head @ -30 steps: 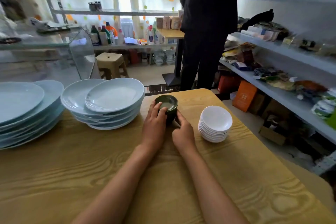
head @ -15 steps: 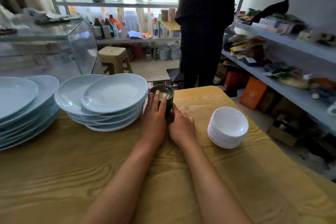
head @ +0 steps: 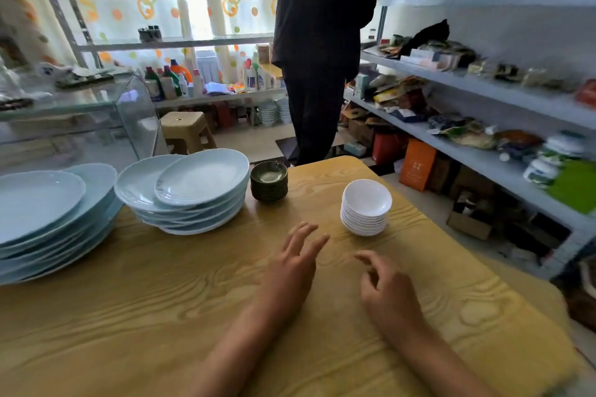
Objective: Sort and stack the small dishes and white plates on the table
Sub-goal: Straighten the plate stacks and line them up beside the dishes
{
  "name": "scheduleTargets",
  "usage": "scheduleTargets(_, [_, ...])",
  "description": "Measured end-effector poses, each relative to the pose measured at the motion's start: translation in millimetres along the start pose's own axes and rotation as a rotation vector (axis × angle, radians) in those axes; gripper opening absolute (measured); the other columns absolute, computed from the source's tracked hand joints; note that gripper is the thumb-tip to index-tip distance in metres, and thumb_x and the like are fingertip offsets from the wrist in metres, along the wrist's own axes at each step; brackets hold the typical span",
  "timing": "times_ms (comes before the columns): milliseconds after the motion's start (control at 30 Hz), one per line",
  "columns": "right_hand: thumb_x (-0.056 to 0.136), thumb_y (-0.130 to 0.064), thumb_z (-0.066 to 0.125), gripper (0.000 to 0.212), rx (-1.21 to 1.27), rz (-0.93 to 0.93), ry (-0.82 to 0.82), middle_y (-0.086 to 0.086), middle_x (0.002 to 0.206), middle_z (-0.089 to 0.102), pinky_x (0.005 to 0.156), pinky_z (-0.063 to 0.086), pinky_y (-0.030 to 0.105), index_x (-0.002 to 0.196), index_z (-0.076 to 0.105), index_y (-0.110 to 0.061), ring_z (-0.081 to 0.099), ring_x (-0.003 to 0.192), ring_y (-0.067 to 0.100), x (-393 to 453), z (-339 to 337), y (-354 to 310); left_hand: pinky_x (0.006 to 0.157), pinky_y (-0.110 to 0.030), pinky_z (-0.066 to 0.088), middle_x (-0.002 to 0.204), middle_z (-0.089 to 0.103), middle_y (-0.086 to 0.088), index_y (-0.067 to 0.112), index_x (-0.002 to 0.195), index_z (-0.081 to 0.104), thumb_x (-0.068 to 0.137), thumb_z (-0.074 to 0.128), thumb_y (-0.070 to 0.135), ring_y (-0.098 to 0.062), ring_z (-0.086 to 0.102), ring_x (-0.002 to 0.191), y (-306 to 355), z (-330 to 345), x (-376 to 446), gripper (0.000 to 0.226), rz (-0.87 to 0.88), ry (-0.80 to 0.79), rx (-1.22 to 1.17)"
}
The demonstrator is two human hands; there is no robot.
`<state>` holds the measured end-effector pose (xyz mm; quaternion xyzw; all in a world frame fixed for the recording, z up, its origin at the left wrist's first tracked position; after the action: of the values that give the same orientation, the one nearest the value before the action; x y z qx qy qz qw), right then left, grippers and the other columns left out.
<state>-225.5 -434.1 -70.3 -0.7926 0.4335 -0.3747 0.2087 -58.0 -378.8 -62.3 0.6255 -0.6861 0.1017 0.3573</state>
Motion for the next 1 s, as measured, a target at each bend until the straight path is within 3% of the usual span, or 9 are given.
scheduleTargets(100, [0.080,0.002,0.055,0.045,0.189,0.255,0.216,0.000,0.114,0.062,0.087,0.049,0.030,0.121,0.057,-0.016,0.061,0.101,0.016,11,-23,22,0.095,-0.047,0.051,0.140,0.049,-0.015,0.020,0.131,0.051,0.077,0.064,-0.008,-0.033,0.046,0.131,32,14,9,0.062,0.039,0.033,-0.043])
scheduleTargets(200, [0.083,-0.003,0.055,0.048,0.287,0.342,0.251,0.001,0.123,0.056,0.092,0.048,0.031,0.129,0.049,-0.017,0.057,0.111,0.018,25,-22,35,0.104,-0.045,0.044,0.144,0.044,-0.018,0.019,0.134,0.046,0.078,0.051,-0.005,-0.035,0.040,0.135,51,26,16,0.061,0.067,0.056,-0.041])
scheduleTargets(433, [0.094,-0.022,0.052,0.052,0.098,0.164,0.163,0.002,0.138,0.045,0.088,0.039,0.018,0.143,0.035,-0.016,0.046,0.123,0.014,60,-11,22,0.106,-0.052,0.039,0.151,0.036,-0.015,0.022,0.141,0.041,0.089,0.032,0.019,-0.034,0.027,0.142,41,62,53,0.053,-0.003,-0.042,0.047])
scheduleTargets(600, [0.093,-0.018,0.054,0.056,0.133,0.160,0.147,0.004,0.142,0.046,0.094,0.036,0.018,0.145,0.033,-0.016,0.045,0.128,0.018,88,8,26,0.112,-0.047,0.032,0.153,0.032,-0.014,0.020,0.144,0.042,0.088,0.054,0.007,-0.031,0.019,0.146,21,74,70,0.058,-0.087,-0.032,0.044])
scheduleTargets(767, [0.092,-0.010,0.055,0.061,0.105,0.119,0.027,0.004,0.146,0.044,0.105,0.042,0.033,0.147,0.030,-0.019,0.042,0.133,0.020,127,43,26,0.104,-0.049,0.040,0.150,0.037,-0.017,0.015,0.138,0.050,0.083,0.064,0.003,-0.035,0.025,0.143,-15,71,92,0.058,-0.194,-0.009,0.056])
scheduleTargets(900, [0.088,0.000,0.052,0.072,0.065,0.064,-0.068,0.002,0.152,0.036,0.110,0.039,0.037,0.150,0.025,-0.022,0.035,0.139,0.020,154,67,23,0.107,-0.053,0.032,0.144,0.042,-0.025,0.008,0.134,0.053,0.077,0.069,0.000,-0.045,0.034,0.136,-51,76,111,0.060,-0.198,0.017,0.144])
scheduleTargets(1000, [0.086,-0.002,0.053,0.084,-0.016,0.004,-0.164,-0.003,0.156,0.029,0.111,0.037,0.038,0.153,0.012,-0.030,0.034,0.139,0.018,168,84,24,0.112,-0.048,0.026,0.151,0.033,-0.022,0.008,0.143,0.041,0.081,0.065,0.002,-0.040,0.024,0.142,-67,84,118,0.068,-0.251,0.039,0.177])
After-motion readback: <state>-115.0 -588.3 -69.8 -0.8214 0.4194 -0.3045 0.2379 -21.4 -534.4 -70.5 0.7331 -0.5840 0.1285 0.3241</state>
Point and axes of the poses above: each hand's wrist, its own x-axis towards the middle knuckle, its own z-axis out of the palm, y = z × x, the point moved 6 cm from there along x, towards the middle knuckle
